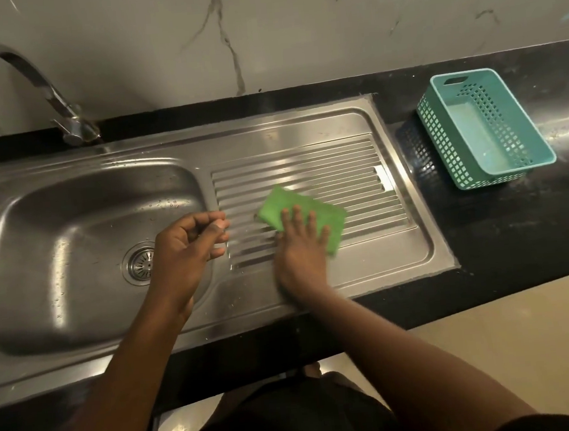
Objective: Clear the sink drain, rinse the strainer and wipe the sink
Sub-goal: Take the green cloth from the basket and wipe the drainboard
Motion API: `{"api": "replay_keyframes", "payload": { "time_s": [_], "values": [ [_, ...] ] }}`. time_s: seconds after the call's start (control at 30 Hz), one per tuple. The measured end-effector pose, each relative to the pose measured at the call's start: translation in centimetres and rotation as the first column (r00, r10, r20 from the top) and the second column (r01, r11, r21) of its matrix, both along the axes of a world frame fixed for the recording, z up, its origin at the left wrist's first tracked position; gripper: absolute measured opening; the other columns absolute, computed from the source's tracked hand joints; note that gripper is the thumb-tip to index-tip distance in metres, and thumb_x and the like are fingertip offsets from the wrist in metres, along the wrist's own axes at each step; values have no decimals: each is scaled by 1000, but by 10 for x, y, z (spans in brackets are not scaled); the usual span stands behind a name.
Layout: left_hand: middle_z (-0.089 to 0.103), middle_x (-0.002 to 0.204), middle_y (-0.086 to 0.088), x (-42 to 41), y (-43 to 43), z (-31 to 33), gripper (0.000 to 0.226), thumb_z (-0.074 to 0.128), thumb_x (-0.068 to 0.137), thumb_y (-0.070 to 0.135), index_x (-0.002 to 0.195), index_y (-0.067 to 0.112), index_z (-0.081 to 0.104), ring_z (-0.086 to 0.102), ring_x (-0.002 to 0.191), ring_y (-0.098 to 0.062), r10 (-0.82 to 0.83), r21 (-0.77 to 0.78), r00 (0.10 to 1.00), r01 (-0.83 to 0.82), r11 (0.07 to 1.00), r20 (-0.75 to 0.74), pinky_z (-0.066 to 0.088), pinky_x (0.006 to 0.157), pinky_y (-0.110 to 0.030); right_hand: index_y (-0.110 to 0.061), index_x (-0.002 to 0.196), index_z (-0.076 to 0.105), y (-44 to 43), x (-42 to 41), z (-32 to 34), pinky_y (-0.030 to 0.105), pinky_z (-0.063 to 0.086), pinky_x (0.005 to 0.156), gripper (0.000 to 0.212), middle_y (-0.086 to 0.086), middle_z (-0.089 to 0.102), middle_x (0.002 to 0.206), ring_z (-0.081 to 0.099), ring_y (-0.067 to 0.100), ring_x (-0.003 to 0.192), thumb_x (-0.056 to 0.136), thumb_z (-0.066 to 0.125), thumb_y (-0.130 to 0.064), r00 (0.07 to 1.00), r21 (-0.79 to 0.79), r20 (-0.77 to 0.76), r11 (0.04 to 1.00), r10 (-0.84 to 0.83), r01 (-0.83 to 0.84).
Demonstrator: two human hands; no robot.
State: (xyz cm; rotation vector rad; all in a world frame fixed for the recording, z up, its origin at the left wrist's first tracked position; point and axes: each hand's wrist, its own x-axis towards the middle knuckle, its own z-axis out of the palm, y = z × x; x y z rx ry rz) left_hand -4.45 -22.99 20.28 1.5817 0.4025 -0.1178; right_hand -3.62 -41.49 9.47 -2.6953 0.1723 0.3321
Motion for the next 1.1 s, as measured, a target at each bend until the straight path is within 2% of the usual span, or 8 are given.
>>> {"api": "replay_keyframes", "payload": {
  "time_s": [0.07, 0.17, 0.33, 0.47, 0.63, 0.83, 0.97, 1.1],
  "values": [
    [81, 108, -13, -1, -3, 1, 13, 69, 101, 10, 107, 17, 77, 76, 95, -22, -3, -6, 1000, 3, 1000, 1, 61, 81, -32, -20, 168, 14, 44, -7, 4, 62, -5, 128, 72, 6, 6, 177, -2, 37, 163, 99, 29, -33, 982, 12, -39, 982, 187, -186],
    [81, 109, -15, -2, -4, 1, 13, 69, 100, 9, 110, 13, 77, 77, 95, -21, -11, -4, 1000, 11, 1000, 3, 62, 79, -28, -20, 164, 27, 81, -13, 7, 62, -1, 129, 63, 6, 14, 176, 1, 34, 163, 103, 36, -29, 918, 30, -43, 919, 395, -394],
    [82, 110, -10, -2, -3, 2, 15, 69, 101, 11, 112, 13, 78, 79, 96, -21, -31, 21, 999, 31, 999, 22, 63, 80, -28, -27, 165, 29, 25, -6, 2, 51, 11, 131, 57, -3, 22, 175, 17, 24, 162, 108, 37, -32, 820, -17, 34, 820, 572, -572],
    [83, 110, -6, -7, -3, 0, 16, 69, 102, 13, 115, 13, 78, 79, 97, -20, -30, 33, 999, 30, 999, 10, 62, 84, -34, -34, 166, 23, -61, -2, 4, 47, 11, 132, 56, -9, 21, 174, 18, 19, 162, 111, 32, -36, 894, -72, 45, 894, 446, -442],
    [83, 110, -3, -14, 1, -2, 16, 69, 101, 17, 114, 16, 78, 79, 101, -22, -41, 52, 999, 41, 998, -4, 63, 86, -36, -30, 168, 17, -179, 0, 15, 52, 11, 131, 56, -5, 14, 176, 10, 23, 163, 114, 26, -39, 993, -111, 12, 987, 118, -116],
    [83, 111, -4, -17, 4, -1, 15, 69, 102, 17, 114, 16, 78, 78, 104, -26, -24, 45, 1000, 24, 999, -9, 62, 91, -41, -19, 169, 13, -107, -5, 7, 57, 5, 131, 59, 4, 5, 177, 0, 29, 163, 113, 23, -36, 956, -23, 50, 957, -289, 290],
    [83, 111, -6, -14, 3, 1, 16, 68, 102, 16, 114, 14, 78, 78, 101, -23, -22, 44, 1000, 23, 999, -7, 63, 88, -36, -18, 169, 7, -18, -32, -2, 57, 1, 131, 62, 6, -2, 177, -7, 32, 163, 110, 23, -34, 996, 17, 9, 996, -90, 90],
    [80, 112, -14, -6, -10, 2, 16, 66, 102, 9, 115, 9, 75, 75, 99, -25, -37, 33, 999, 37, 999, -11, 61, 80, -28, -22, 168, 13, 53, -44, 0, 60, 1, 129, 69, 4, 4, 177, -5, 31, 163, 104, 36, -34, 965, 54, -66, 967, 253, -250]
  ]
}}
